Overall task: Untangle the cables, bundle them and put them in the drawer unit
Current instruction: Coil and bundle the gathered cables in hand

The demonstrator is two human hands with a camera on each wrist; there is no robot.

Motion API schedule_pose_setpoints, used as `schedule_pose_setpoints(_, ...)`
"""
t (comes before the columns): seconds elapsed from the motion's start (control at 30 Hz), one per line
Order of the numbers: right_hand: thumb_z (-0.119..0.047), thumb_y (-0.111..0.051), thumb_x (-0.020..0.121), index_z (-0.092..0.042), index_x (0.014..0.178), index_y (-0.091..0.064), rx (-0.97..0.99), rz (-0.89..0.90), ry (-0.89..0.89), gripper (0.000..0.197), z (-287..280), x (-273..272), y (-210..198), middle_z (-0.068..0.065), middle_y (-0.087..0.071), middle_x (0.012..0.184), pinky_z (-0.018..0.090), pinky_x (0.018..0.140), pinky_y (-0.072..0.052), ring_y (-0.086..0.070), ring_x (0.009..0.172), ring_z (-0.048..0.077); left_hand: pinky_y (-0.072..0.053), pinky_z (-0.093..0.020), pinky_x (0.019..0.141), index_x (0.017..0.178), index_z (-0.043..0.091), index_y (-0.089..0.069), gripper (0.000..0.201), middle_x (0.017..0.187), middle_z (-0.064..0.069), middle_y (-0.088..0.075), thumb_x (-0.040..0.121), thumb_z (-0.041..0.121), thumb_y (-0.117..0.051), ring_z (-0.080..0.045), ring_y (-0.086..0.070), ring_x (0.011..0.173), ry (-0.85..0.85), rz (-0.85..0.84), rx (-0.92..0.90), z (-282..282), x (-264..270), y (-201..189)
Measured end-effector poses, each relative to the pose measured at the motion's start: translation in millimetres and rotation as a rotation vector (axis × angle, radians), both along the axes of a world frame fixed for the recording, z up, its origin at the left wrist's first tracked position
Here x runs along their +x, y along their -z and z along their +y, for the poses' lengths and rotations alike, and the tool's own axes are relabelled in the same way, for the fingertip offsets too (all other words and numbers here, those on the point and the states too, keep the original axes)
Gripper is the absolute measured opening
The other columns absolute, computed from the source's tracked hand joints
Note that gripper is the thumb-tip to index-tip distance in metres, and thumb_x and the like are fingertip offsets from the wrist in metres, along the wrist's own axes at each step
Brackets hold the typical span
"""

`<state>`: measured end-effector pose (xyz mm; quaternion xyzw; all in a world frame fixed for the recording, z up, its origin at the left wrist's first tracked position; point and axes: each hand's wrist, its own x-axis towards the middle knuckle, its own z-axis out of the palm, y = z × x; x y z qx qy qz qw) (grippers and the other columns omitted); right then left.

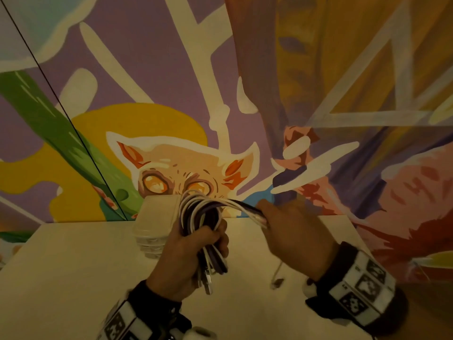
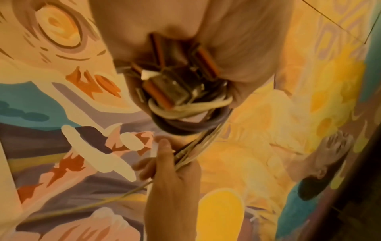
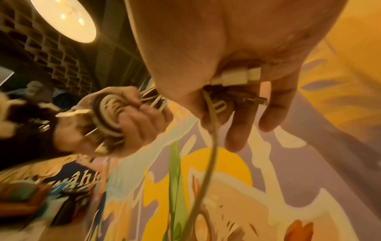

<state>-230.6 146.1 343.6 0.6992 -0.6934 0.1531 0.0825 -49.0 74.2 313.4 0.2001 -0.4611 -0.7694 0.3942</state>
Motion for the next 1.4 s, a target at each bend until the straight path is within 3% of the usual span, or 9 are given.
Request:
schedule_pose_setpoints(0.23,-0.013,-0.071,0.057,-0.014,0.064,-0.053,0.165,0.154,-0.134,0.019,-6.4,42.2,6.6,-0.008,-0.004,0.051,0.028,0.051,-0.021,0.0,0.041,0.01,-0.058,-0.049,0.082,0.125,0.004,-0.055,0.07,0.108,-0.016,-0.071,0.058,0.015,-0.071,-0.036,-0.066,0.102,-0.025,-0.084,-0.057,-0.2,-3.7,-0.2)
schedule_pose_setpoints(0.3,-0.016,-0.079,0.042,-0.018,0.046,-0.024,0.151,0.148,-0.2,0.055,-7.3,41.2,0.6,-0.008,0.008,0.055,0.023,0.048,-0.021,0.009,0.043,0.01,-0.056,-0.051,0.086,0.125,0.003,-0.054,0.071,0.106,-0.017,-0.071,0.057,0.015,-0.072,-0.037,-0.066,0.104,-0.049,-0.105,-0.079,1.6,-4.4,-1.0)
schedule_pose_setpoints(0.43,-0.017,-0.084,0.045,-0.011,0.046,-0.045,0.302,0.141,-0.284,0.039,-5.2,43.3,-3.4,-0.004,-0.031,0.039,0.017,0.044,-0.02,-0.025,0.034,0.015,-0.055,-0.05,0.089,0.115,0.011,-0.062,0.066,0.107,-0.015,-0.071,0.051,0.021,-0.078,-0.035,-0.066,0.106,-0.123,-0.162,-0.114,1.7,-3.3,3.7)
schedule_pose_setpoints(0.53,-0.016,-0.051,0.089,-0.011,0.094,-0.057,0.449,0.084,-0.234,0.009,-11.8,42.1,-11.2,0.007,-0.056,0.086,0.029,0.066,-0.045,-0.045,0.07,0.02,-0.048,-0.057,0.097,0.121,0.01,-0.059,0.082,0.115,-0.02,-0.066,0.049,0.034,-0.091,-0.035,-0.063,0.111,-0.112,-0.186,-0.152,3.8,-2.5,8.0)
schedule_pose_setpoints(0.7,-0.02,-0.043,0.093,-0.009,0.11,-0.056,0.606,0.035,-0.174,0.024,-14.0,37.2,-15.3,0.01,-0.059,0.107,0.027,0.074,-0.037,-0.043,0.081,0.02,-0.051,-0.046,0.096,0.119,0.014,-0.059,0.083,0.112,-0.012,-0.069,0.05,0.049,-0.089,-0.026,-0.065,0.11,-0.161,-0.259,-0.264,9.9,-7.6,12.4)
schedule_pose_setpoints(0.87,-0.021,-0.043,0.093,-0.006,0.101,-0.06,0.614,0.119,-0.176,0.024,-9.0,43.1,0.9,0.009,-0.052,0.086,0.029,0.064,-0.038,-0.046,0.073,0.022,-0.054,-0.02,0.078,0.101,0.024,-0.064,0.033,0.092,0.008,-0.071,0.07,0.02,-0.076,-0.004,-0.068,0.086,-0.388,-0.433,-0.447,14.8,-19.8,12.1)
schedule_pose_setpoints(1.0,-0.021,-0.045,0.093,-0.009,0.103,-0.058,0.489,0.072,-0.114,0.021,-5.0,44.2,8.7,-0.001,-0.038,0.068,0.024,0.054,-0.032,-0.037,0.054,0.016,-0.057,-0.041,0.072,0.095,0.015,-0.067,0.021,0.077,-0.006,-0.073,0.084,-0.003,-0.064,-0.021,-0.073,0.076,-0.439,-0.338,-0.18,12.5,-21.2,8.1)
schedule_pose_setpoints(1.23,-0.014,-0.049,0.091,-0.009,0.101,-0.058,0.45,0.051,-0.044,0.014,-0.4,46.4,22.9,0.006,-0.047,0.078,0.023,0.048,-0.019,-0.029,0.05,0.015,-0.056,-0.034,0.059,0.105,0.001,-0.061,0.041,0.068,-0.013,-0.06,0.066,0.011,-0.071,-0.022,-0.062,0.062,-0.116,-0.084,0.345,4.9,-14.8,3.8)
schedule_pose_setpoints(1.4,-0.031,-0.041,0.098,-0.018,0.126,-0.041,0.352,-0.085,-0.063,0.031,4.1,40.5,33.5,0.007,-0.062,0.101,0.033,0.063,-0.043,-0.059,0.079,0.026,-0.057,-0.031,0.057,0.099,-0.001,-0.062,0.04,0.076,-0.017,-0.058,0.062,0.003,-0.077,-0.026,-0.063,0.069,-0.01,-0.03,0.407,-3.3,-5.5,1.9)
